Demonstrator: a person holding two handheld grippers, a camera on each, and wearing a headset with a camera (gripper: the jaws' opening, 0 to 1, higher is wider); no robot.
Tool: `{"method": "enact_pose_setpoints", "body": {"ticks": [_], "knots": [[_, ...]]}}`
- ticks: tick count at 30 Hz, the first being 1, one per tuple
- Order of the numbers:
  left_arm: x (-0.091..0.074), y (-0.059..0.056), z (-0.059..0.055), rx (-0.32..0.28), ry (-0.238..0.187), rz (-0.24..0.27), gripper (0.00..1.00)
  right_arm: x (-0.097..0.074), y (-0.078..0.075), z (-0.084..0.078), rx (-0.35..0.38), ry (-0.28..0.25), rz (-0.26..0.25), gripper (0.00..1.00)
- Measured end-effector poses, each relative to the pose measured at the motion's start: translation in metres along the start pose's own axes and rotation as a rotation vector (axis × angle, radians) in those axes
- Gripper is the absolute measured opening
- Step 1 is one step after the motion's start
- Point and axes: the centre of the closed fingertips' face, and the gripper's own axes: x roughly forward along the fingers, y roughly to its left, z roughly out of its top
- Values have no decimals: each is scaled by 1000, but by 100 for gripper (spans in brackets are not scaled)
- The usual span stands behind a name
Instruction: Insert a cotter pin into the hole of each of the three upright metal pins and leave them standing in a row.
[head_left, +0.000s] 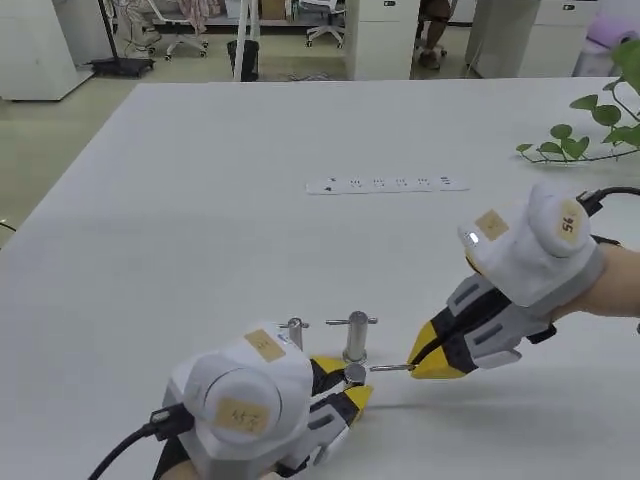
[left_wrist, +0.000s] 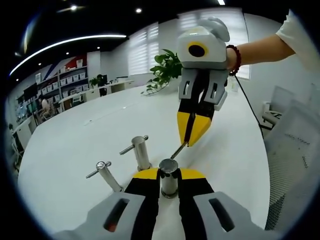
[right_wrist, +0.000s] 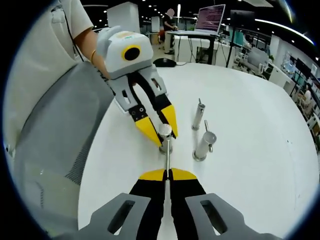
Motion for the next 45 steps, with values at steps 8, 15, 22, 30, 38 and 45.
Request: {"method": "enact_pose_setpoints", "body": {"ticks": [8,15,22,30,38,45], "knots": [[0,-1,0,15,-4,-60,11,3,0,1,-42,14,22,3],[0,-2,0,24,-9,-109,11,4,0,-1,-67,26,37,3],[1,-3,0,27,-10,-128,11,2,-1,3,-70,12,36,3],[2,-3,-1,30,-9,-140,11,4,1,5,-90,25,43,3],[2,-4,0,36,-11,-156,11,8,0,5,-124,38,53,3],[2,-4,0,34,-16,-167,11,11,-2,3,-142,45,63,3]]}}
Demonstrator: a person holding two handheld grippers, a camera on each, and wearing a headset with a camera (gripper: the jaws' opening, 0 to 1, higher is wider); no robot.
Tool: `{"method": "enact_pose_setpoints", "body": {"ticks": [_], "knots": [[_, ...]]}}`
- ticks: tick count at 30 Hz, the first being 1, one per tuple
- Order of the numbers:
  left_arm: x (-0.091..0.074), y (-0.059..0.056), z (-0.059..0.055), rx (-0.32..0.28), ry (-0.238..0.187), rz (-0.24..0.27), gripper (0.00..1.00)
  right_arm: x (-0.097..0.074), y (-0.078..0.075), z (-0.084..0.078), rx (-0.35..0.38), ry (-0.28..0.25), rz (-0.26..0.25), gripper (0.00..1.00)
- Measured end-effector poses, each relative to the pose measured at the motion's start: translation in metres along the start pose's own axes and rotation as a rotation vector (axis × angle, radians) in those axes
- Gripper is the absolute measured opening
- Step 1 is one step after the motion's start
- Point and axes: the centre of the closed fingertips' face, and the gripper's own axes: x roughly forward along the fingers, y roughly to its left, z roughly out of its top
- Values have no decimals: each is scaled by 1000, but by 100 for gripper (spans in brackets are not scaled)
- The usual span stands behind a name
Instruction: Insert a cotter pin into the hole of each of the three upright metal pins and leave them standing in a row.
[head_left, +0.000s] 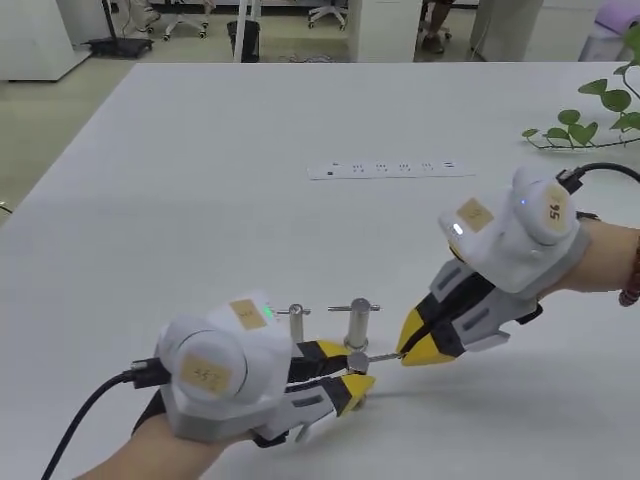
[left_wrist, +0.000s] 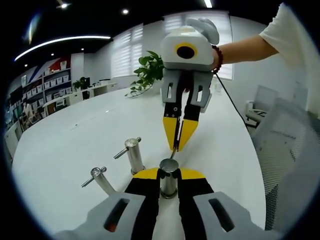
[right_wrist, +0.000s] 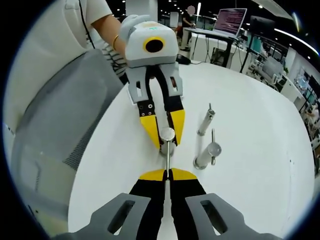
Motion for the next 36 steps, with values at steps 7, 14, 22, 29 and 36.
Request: {"method": "enact_pose_setpoints", "body": {"ticks": [7,14,22,29,36], "knots": [[0,0,0,0,-3,-5,11,5,-5,-3,-21,19,-1,3],[0,0,0,2,-4,-9,11,5,-8,-3,-50,31,-8,4],[-1,0,0,1,-7,-16,11,5,-5,-1,-74,46,-5,3],[0,-1,1,4,-4,-19,11,3,-4,4,-93,44,-12,4],[0,-1,1,1,-6,-20,11,6,-7,5,-87,39,-21,4]]}}
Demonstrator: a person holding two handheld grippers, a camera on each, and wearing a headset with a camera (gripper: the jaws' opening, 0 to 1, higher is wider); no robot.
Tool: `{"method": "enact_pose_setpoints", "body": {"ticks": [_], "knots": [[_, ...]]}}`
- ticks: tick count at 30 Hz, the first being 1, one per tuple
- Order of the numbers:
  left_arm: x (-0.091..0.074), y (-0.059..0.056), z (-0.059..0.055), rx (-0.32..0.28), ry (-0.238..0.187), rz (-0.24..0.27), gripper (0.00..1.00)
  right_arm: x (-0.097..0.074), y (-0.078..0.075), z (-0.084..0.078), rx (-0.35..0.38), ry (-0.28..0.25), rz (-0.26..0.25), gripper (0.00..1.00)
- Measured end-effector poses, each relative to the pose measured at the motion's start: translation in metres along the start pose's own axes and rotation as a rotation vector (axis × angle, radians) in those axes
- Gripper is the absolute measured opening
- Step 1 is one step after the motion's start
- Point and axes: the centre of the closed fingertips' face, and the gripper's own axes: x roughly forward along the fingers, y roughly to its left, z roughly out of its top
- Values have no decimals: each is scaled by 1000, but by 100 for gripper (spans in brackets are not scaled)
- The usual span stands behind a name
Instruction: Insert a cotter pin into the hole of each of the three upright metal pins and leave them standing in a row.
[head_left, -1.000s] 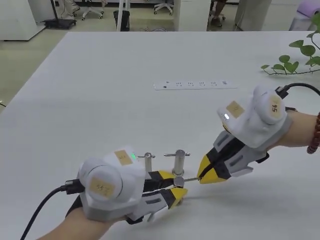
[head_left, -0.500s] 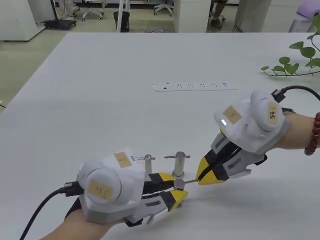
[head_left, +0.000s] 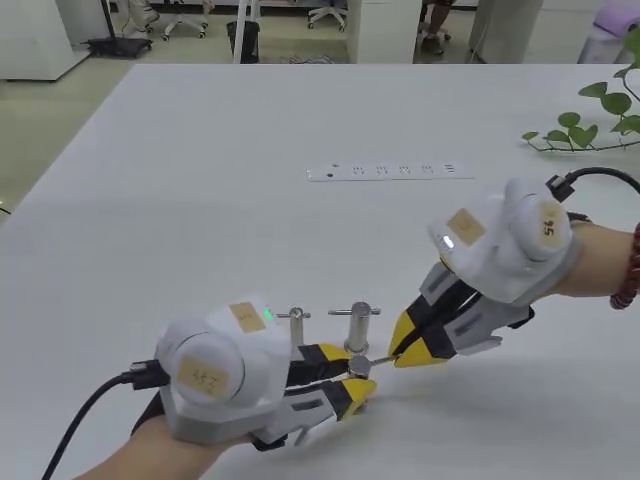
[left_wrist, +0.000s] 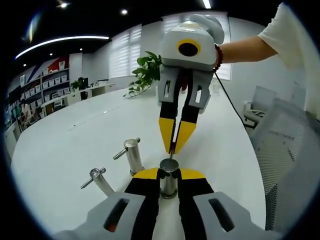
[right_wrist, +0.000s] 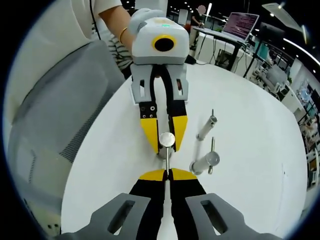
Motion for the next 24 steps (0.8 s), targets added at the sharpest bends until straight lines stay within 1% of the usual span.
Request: {"method": "enact_pose_setpoints", "body": {"ticks": [5,7,9,11,12,14,17,19,21,22,24], "knots": [[0,0,0,-4,-5,3,11,0,1,1,9,1,-4,4],[0,0,0,-17,-11,4,11,-1,1,2,14,-1,-5,4],[1,0,0,-22,-14,3,11,0,2,8,32,-31,4,4],[2,0,0,-20,-15,1,11,3,2,8,16,-13,4,4],[2,-1,1,-20,-15,1,11,5,1,11,18,-22,10,4],[3,-1,1,-23,-16,2,11,9,1,14,17,-24,9,4],[3,-1,1,-29,-18,5,11,10,1,16,21,-30,11,4],[3,0,0,-44,-17,11,12,10,2,17,33,-31,12,4],[3,0,-3,-77,-5,20,12,9,2,17,47,-33,11,4],[4,1,-6,-82,5,23,12,9,3,17,52,-34,10,4],[5,1,-12,-68,26,34,12,9,3,17,70,-35,6,4]]}}
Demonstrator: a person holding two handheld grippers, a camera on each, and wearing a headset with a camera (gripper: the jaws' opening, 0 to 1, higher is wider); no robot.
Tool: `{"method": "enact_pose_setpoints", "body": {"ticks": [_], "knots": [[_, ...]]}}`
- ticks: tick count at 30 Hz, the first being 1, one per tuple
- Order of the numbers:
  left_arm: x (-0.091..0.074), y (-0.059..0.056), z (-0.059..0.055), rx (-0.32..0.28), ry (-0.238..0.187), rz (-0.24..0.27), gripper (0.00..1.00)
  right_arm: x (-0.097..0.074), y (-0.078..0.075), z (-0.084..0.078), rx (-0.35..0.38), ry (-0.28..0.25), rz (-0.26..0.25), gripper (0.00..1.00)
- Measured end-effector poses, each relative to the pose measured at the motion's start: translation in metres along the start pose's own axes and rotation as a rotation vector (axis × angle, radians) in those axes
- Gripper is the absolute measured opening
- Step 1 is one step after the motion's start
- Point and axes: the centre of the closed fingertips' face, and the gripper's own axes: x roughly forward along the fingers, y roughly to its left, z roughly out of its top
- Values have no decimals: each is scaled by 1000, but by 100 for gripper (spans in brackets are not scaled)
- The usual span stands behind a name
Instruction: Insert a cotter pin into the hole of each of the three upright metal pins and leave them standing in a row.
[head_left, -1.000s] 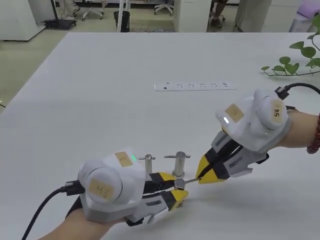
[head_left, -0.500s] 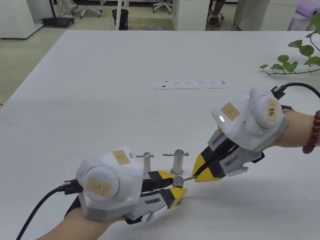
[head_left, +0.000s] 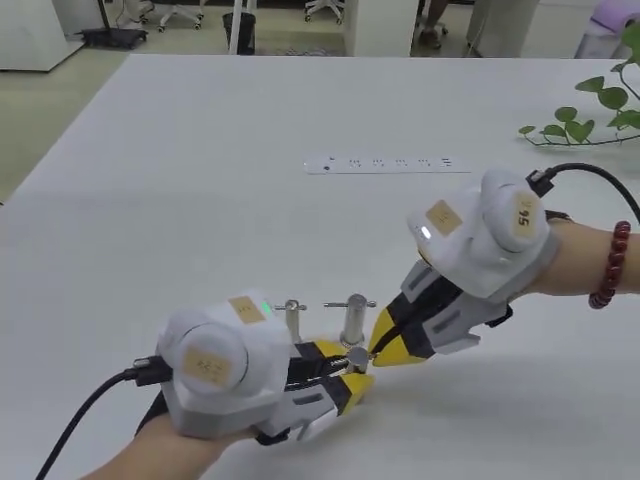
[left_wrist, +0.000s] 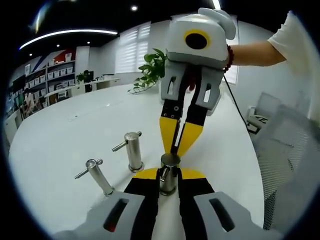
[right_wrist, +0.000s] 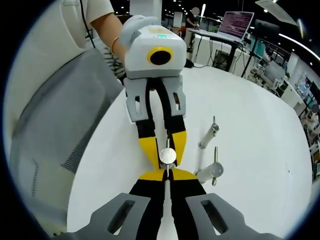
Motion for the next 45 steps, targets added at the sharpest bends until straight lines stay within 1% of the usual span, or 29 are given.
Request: {"method": "enact_pose_setpoints", "body": {"ticks": [3,4,6,7,10,12,15,17,19,22,26,29,38,39,41,42,45], "knots": [[-2,-2,-6,-13,9,10,14,0,2,2,59,-20,7,5],[-2,-2,-7,-16,8,11,14,0,2,2,65,-24,3,6],[-2,-2,-9,-22,4,18,15,-1,-1,0,77,-22,-12,13],[-3,-2,-10,-26,7,25,15,-2,-2,-1,87,-18,-17,14],[-4,0,-12,-32,7,44,15,-4,-1,-2,96,-26,-14,13],[-5,1,-11,-53,-3,56,15,-6,0,-3,101,-27,-16,13],[-6,1,-11,-61,-6,65,14,-8,0,-3,100,-25,-19,12],[-5,2,-12,-57,-5,70,13,-9,0,-4,97,-22,-21,9],[-5,1,-10,-56,-19,75,11,-9,0,-4,89,-24,-19,5],[-5,1,-10,-50,-27,79,11,-8,1,-2,83,-27,-18,5],[-5,1,-9,-53,-31,78,11,-7,1,1,99,-36,-23,5],[-5,1,-9,-58,-30,78,11,-7,-1,1,113,-30,-26,5],[-4,1,-9,-62,-25,72,11,-5,-3,1,157,-38,-34,5],[-4,1,-9,-64,-23,72,11,-5,-3,1,162,-38,-36,7],[-4,1,-9,-65,-21,72,11,-4,-4,0,196,-29,-44,17],[-5,2,-10,-59,-19,77,12,-4,-5,0,206,-31,-50,19],[-6,3,-10,-59,-18,81,18,-3,-5,4,213,-54,-54,19]]}}
